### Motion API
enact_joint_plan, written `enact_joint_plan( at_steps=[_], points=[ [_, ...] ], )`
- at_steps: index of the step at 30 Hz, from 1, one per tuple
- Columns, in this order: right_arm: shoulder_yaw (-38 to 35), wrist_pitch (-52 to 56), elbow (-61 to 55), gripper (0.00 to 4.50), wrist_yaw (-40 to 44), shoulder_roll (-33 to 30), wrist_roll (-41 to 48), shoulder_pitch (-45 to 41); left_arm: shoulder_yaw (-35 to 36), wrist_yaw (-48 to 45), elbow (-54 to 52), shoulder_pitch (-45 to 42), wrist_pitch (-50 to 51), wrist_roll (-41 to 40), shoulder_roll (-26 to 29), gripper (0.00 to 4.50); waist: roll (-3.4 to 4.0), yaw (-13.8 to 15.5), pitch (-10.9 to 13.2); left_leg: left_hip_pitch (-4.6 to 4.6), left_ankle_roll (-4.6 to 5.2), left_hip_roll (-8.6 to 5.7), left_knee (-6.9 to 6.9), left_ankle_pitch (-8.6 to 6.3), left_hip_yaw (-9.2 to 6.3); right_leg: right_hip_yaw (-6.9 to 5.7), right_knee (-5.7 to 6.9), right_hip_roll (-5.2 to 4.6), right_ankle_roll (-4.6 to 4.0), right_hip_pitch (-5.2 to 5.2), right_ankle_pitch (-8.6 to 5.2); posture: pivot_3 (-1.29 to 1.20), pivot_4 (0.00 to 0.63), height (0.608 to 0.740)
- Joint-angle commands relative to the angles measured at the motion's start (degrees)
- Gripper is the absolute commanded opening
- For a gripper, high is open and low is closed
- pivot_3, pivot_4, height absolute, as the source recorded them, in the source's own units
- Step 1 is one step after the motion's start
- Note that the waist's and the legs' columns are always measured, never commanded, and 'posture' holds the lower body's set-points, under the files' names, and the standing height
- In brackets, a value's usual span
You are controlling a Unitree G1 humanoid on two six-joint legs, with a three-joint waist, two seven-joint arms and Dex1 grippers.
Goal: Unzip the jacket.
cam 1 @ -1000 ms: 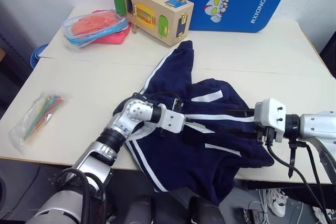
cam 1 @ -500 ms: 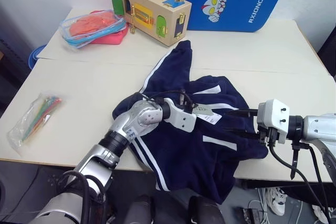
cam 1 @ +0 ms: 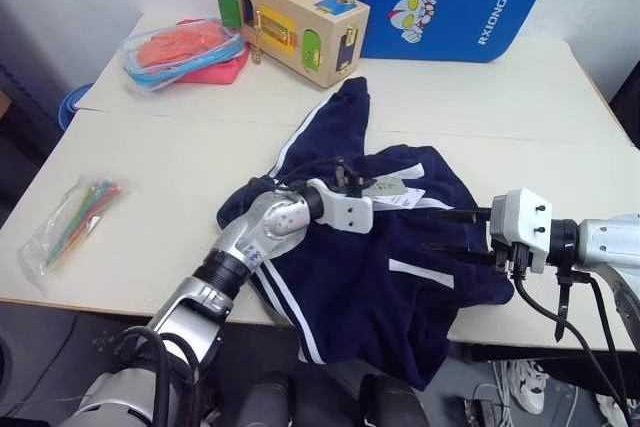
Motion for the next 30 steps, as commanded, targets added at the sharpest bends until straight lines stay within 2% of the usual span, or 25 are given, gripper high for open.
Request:
enact_joint_plan(
  at_steps=[1,7,11,13,16,18,22,25,28,30],
  points=[
    [-1.5,-0.8,-0.4,2.15,0.1,-1.2,0.2,-0.9,-1.2,-3.3,-1.2,1.0,1.3,-1.4,-0.5,0.94,0.0,-0.1,0.0,0.0,0.0,0.01,0.0,0.0,0.0,0.0,0.0,0.0,0.0,0.0,0.0,0.0,0.15,0.74],
    [-1.4,-1.2,-0.4,2.15,0.1,-1.0,-0.1,-0.4,1.0,-10.3,-8.2,4.9,3.9,-7.0,2.1,2.76,0.0,-0.1,0.0,0.02,-0.01,0.04,0.0,0.0,0.01,0.02,0.02,0.0,0.0,-0.02,0.0,0.0,0.15,0.74],
    [-0.7,-2.1,-0.3,2.15,0.1,-1.0,-1.3,-0.4,5.0,-19.9,-17.5,8.2,11.6,-16.2,5.0,3.9,0.01,-0.2,0.0,0.02,-0.01,0.03,0.01,0.0,0.0,0.02,0.03,0.0,0.0,-0.01,0.0,0.0,0.15,0.74],
    [-0.1,-3.3,-0.5,2.15,-0.2,-0.8,-2.5,-0.3,7.8,-27.2,-25.5,10.4,19.8,-23.7,7.7,4.38,0.01,-0.3,0.0,0.03,-0.01,0.04,0.01,0.0,0.0,0.02,0.04,0.0,0.0,-0.02,0.0,0.0,0.15,0.74],
    [1.1,-4.9,-1.2,2.15,-1.5,0.1,-4.5,-0.4,12.2,-33.6,-33.4,11.5,30.5,-32.6,11.0,4.38,0.01,-0.3,0.0,0.03,-0.01,0.06,0.01,0.01,0.0,0.03,0.05,0.01,0.0,-0.02,0.0,0.0,0.15,0.74],
    [3.5,-5.6,-2.9,2.15,-3.6,1.3,-7.1,-0.3,17.7,-39.9,-37.1,10.8,40.4,-42.4,15.7,4.38,0.01,-0.3,0.0,0.03,-0.01,0.07,0.03,0.01,-0.01,0.05,0.07,0.01,0.0,-0.02,0.0,0.0,0.15,0.74],
    [8.2,-2.9,-5.7,2.15,-9.5,5.4,-10.7,-0.2,23.2,-51.3,-36.0,10.2,49.3,-52.0,26.2,4.38,0.01,-0.7,0.0,0.08,-0.03,0.09,0.01,0.01,-0.09,0.08,0.1,0.02,0.0,-0.03,0.0,0.0,0.15,0.74],
    [12.4,-0.7,-6.5,2.73,-15.9,9.9,-15.9,-0.5,24.0,-57.0,-33.4,10.6,48.4,-53.7,31.8,4.43,0.01,-0.8,0.0,0.08,-0.03,0.07,-0.01,0.01,-0.04,0.1,0.1,0.03,-0.01,-0.04,0.0,0.0,0.15,0.74],
    [16.7,-0.4,-6.3,3.74,-19.1,12.7,-20.6,-0.7,22.7,-57.9,-30.7,9.4,45.1,-51.9,32.7,4.43,0.01,0.0,0.0,0.07,-0.03,0.04,0.0,0.01,0.01,0.11,0.08,0.02,-0.01,-0.04,-0.01,0.0,0.15,0.74],
    [19.7,-0.7,-6.3,3.74,-20.5,14.4,-23.1,-0.8,21.7,-57.3,-29.1,8.2,43.6,-50.9,31.5,4.43,0.01,0.0,0.0,0.04,-0.02,0.03,0.02,0.01,-0.01,0.1,0.07,0.02,-0.01,-0.03,-0.01,0.0,0.15,0.74]
  ],
)
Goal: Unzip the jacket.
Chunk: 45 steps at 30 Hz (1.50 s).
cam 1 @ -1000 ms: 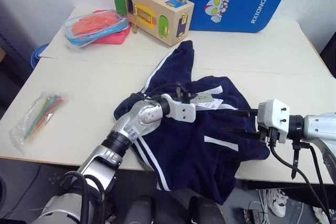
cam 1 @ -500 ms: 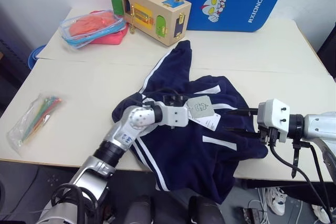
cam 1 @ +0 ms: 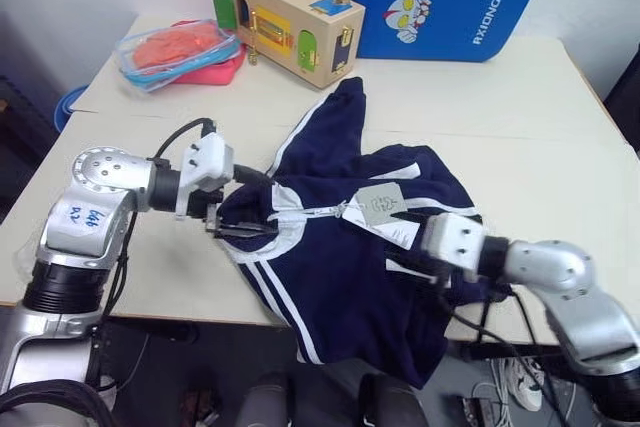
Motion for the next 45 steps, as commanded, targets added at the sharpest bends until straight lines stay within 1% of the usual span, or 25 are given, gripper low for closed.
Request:
enact_joint_plan(
  at_steps=[1,2,6,12,19,20,21,23,25,27,29,34,36,41,45],
  points=[
    [4.5,-0.6,-1.5,3.74,-3.6,2.7,-5.2,-0.9,-1.7,0.3,1.8,-2.8,-3.7,1.2,-1.8,4.43,-0.03,0.0,0.0,-0.02,0.01,-0.02,0.0,-0.01,0.01,0.01,-0.01,-0.01,0.0,0.0,0.0,0.0,0.15,0.74],
    [5.5,-0.8,-1.2,3.74,-4.2,3.4,-6.4,-1.1,-2.1,0.5,2.2,-3.3,-4.0,1.3,-2.3,4.43,-0.04,-0.1,0.0,-0.02,0.01,-0.01,0.01,0.0,0.0,0.0,-0.01,0.0,0.0,0.0,0.0,0.0,0.15,0.74],
    [8.3,-5.2,6.2,3.74,-13.7,6.9,-17.3,-4.7,-3.1,1.1,4.3,-5.7,-4.9,1.9,-4.3,4.43,-0.03,-0.7,0.0,-0.02,0.0,0.0,-0.01,0.0,0.05,0.03,0.05,0.0,0.0,-0.06,0.0,0.0,0.15,0.74],
    [8.2,-5.1,9.9,3.74,-18.7,12.1,-20.1,-6.9,-3.3,0.8,6.7,-7.4,-6.1,2.5,-4.7,4.43,-0.03,-1.8,0.0,0.0,-0.05,0.04,-0.1,0.03,0.05,0.04,0.15,0.02,-0.01,-0.15,0.0,0.0,0.15,0.74],
    [9.7,-8.7,16.4,3.74,-23.3,12.3,-27.8,-10.4,-3.2,0.9,8.2,-7.7,-7.4,2.9,-4.7,4.43,-0.03,-1.9,0.0,0.01,-0.05,0.03,-0.11,0.03,0.06,0.06,0.15,0.02,-0.01,-0.16,0.0,0.0,0.15,0.74],
    [9.6,-9.2,16.7,3.38,-23.8,12.2,-28.6,-10.6,-3.2,0.9,8.2,-7.7,-7.5,2.9,-4.7,4.43,-0.03,-1.9,0.0,0.01,-0.05,0.03,-0.11,0.03,0.07,0.07,0.15,0.02,-0.01,-0.16,0.0,0.0,0.15,0.74],
    [10.1,-11.7,16.6,3.37,-25.0,10.8,-31.2,-10.8,-3.3,1.0,8.3,-7.6,-7.8,3.0,-4.8,4.43,-0.03,-1.9,0.0,0.01,-0.05,0.03,-0.11,0.03,0.07,0.07,0.15,0.02,-0.01,-0.16,0.0,0.0,0.15,0.74],
    [11.2,-16.8,15.9,2.89,-25.6,8.2,-34.2,-10.4,-3.3,1.1,8.2,-7.2,-8.0,3.1,-4.8,4.43,-0.03,-1.7,0.0,0.01,-0.05,0.02,-0.11,0.03,0.07,0.09,0.15,0.01,-0.01,-0.17,0.0,0.0,0.15,0.74],
    [11.2,-18.9,14.2,2.24,-24.2,7.4,-33.5,-8.8,-3.3,1.2,8.0,-6.9,-8.1,3.1,-4.8,4.43,-0.04,-1.8,0.0,0.0,-0.05,0.01,-0.1,0.03,0.06,0.09,0.14,0.0,-0.01,-0.17,0.0,0.0,0.15,0.74],
    [10.7,-19.2,12.6,2.24,-23.0,7.0,-33.2,-7.4,-3.3,1.3,7.7,-6.5,-8.1,3.0,-4.9,4.43,-0.04,-1.8,0.0,0.01,-0.05,0.03,-0.11,0.03,0.06,0.09,0.15,0.01,-0.01,-0.16,0.0,0.0,0.15,0.74],
    [10.1,-19.9,13.1,2.24,-24.0,6.6,-35.2,-7.4,-3.4,1.4,7.7,-6.3,-8.3,3.1,-5.2,4.43,-0.04,-1.8,0.0,0.01,-0.05,0.03,-0.14,0.03,0.06,0.07,0.15,0.01,-0.01,-0.17,-0.01,0.0,0.15,0.74],
    [10.2,-18.9,19.0,2.24,-28.2,7.7,-41.9,-10.2,-3.9,1.8,8.0,-7.0,-8.5,3.3,-6.1,4.43,-0.03,-1.9,0.0,0.02,-0.05,0.03,-0.1,0.03,0.07,0.11,0.2,0.01,-0.01,-0.17,0.0,0.0,0.15,0.74],
    [10.3,-19.0,21.2,2.24,-29.3,8.1,-42.9,-11.3,-4.0,1.8,8.2,-7.2,-8.6,3.4,-6.3,4.43,-0.04,-1.9,0.0,0.02,-0.05,0.03,-0.1,0.03,0.07,0.12,0.21,0.01,-0.01,-0.17,-0.01,0.0,0.15,0.74],
    [10.9,-20.3,23.2,2.24,-29.0,9.3,-42.3,-12.2,-3.9,1.9,8.6,-7.4,-9.1,3.6,-6.6,4.43,-0.04,-1.9,0.0,0.02,-0.05,0.03,-0.11,0.03,0.07,0.12,0.2,0.01,-0.01,-0.17,-0.01,0.0,0.15,0.74],
    [9.8,-20.0,18.3,2.24,-23.8,10.5,-36.3,-10.1,-3.8,2.1,8.7,-7.1,-9.9,3.8,-6.6,4.43,-0.04,-1.9,0.0,0.02,-0.05,0.03,-0.11,0.03,0.07,0.1,0.2,0.01,-0.01,-0.17,-0.01,0.0,0.15,0.74]
  ],
)
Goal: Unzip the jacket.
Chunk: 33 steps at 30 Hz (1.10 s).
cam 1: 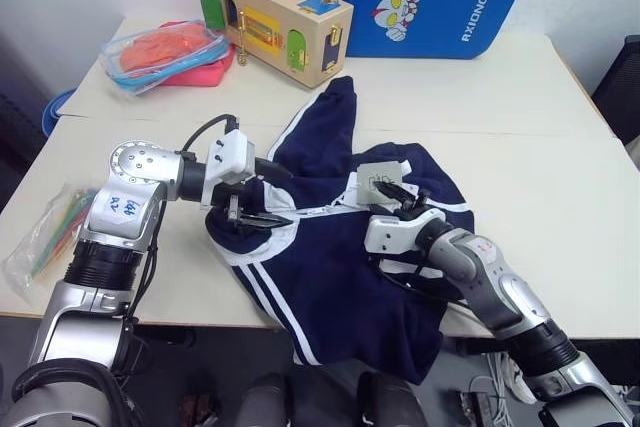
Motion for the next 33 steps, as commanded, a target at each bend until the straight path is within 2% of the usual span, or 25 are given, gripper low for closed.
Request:
enact_joint_plan(
  at_steps=[1,4,15,23,26,33],
  points=[
    [-1.4,-0.4,-6.9,2.24,4.7,0.4,5.8,2.1,0.6,0.3,-0.8,-0.5,-1.2,0.0,0.2,4.43,0.0,0.0,0.0,0.0,0.0,0.0,0.0,0.0,0.0,0.0,0.0,0.0,0.0,0.0,0.0,0.0,0.15,0.74],
    [-1.2,-1.4,-8.0,2.24,6.2,-0.7,6.1,3.8,0.3,0.4,-0.8,-0.3,-1.4,0.1,-0.1,4.43,0.0,0.1,0.0,0.0,0.0,0.0,0.0,0.0,-0.01,0.0,0.0,0.0,0.0,0.0,0.0,0.0,0.15,0.74],
    [1.7,-1.2,0.1,2.24,-1.0,-1.2,-8.5,0.8,-0.1,0.3,0.1,-1.7,-1.5,0.2,-0.5,4.43,0.0,0.0,0.0,0.0,0.0,0.0,0.01,0.0,0.0,0.01,0.01,0.0,0.0,0.0,0.0,0.0,0.15,0.74],
    [0.8,2.6,3.6,2.24,-5.9,1.2,-12.6,-0.3,-0.3,0.2,1.6,-3.0,-2.0,0.4,-0.6,4.43,-0.01,0.1,0.0,0.0,0.0,-0.01,0.05,0.0,0.01,0.01,0.03,0.0,0.0,0.03,0.0,0.0,0.15,0.74],
    [-1.7,4.5,3.9,2.24,-6.8,2.9,-9.6,-1.9,-0.4,0.2,2.0,-3.3,-2.2,0.6,-0.7,4.43,-0.01,0.0,0.0,0.0,0.0,-0.01,0.06,0.0,0.01,0.02,0.03,0.0,0.0,0.03,0.0,0.0,0.15,0.74],
    [-2.9,4.0,-0.4,2.24,-0.9,3.8,-1.2,-1.1,-0.7,0.3,1.9,-2.5,-2.9,0.9,-1.1,4.43,-0.01,-0.1,0.0,0.0,0.0,-0.01,0.02,0.0,0.0,0.0,0.01,0.0,0.0,0.02,0.0,0.0,0.15,0.74]
  ],
)
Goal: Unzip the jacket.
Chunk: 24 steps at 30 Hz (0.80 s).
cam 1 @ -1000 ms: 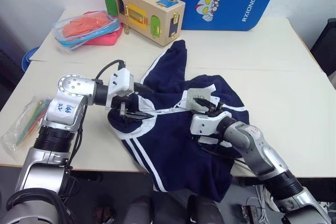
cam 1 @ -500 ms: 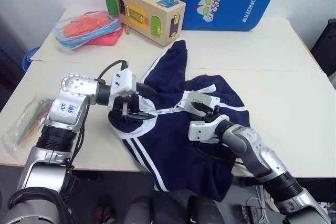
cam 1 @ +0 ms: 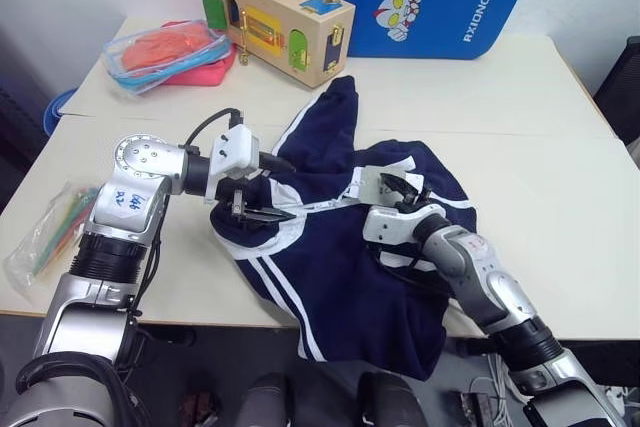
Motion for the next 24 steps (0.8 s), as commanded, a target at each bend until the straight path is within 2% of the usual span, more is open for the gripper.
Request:
enact_joint_plan(
  at_steps=[1,8,12,15,20,24],
  points=[
    [-2.3,0.5,-4.8,2.24,2.7,0.5,4.3,0.3,0.3,0.2,-0.6,-0.1,-1.1,0.1,-0.2,4.43,0.0,0.0,0.0,0.0,0.0,0.0,0.0,0.0,0.0,0.0,0.0,0.0,0.0,0.0,0.0,0.0,0.15,0.74],
    [-4.8,3.2,-8.3,2.24,6.0,-0.2,7.3,-2.0,0.4,0.4,-1.1,0.4,-1.1,0.1,-0.4,4.43,0.0,0.0,0.0,0.0,0.0,0.01,0.0,0.0,-0.01,0.0,0.01,0.0,0.0,-0.01,0.0,0.0,0.15,0.74],
    [-2.6,0.3,-2.9,2.24,4.4,-2.2,4.7,-3.8,0.5,0.7,-1.5,0.8,-0.9,0.0,-0.5,4.43,0.0,-0.1,0.0,0.0,0.0,0.0,0.0,0.0,0.0,0.0,0.01,0.0,0.0,-0.01,0.0,0.0,0.15,0.74],
    [-1.0,-2.2,1.7,1.71,3.7,-2.9,4.1,-5.4,0.4,0.8,-1.7,0.8,-0.7,0.0,-0.7,4.43,0.0,0.0,0.0,0.0,0.0,0.0,0.0,0.0,0.0,0.01,0.01,0.0,0.0,-0.01,0.0,0.0,0.15,0.74],
    [-0.7,-5.0,4.2,0.04,3.5,-3.2,4.7,-6.7,0.5,1.1,-1.5,0.8,-0.6,0.0,-0.8,4.43,0.0,-0.3,0.0,0.0,0.0,0.0,0.0,0.0,0.0,0.0,0.01,0.0,0.0,-0.01,0.0,0.0,0.15,0.74],
    [-1.8,-5.7,2.6,0.01,5.1,-4.5,6.0,-6.5,0.2,1.9,0.3,0.7,-1.1,0.7,-1.6,4.43,0.0,-0.5,0.0,0.0,0.0,0.01,0.0,0.0,-0.01,-0.01,0.02,0.0,0.0,-0.01,0.0,0.0,0.15,0.74]
  ],
)
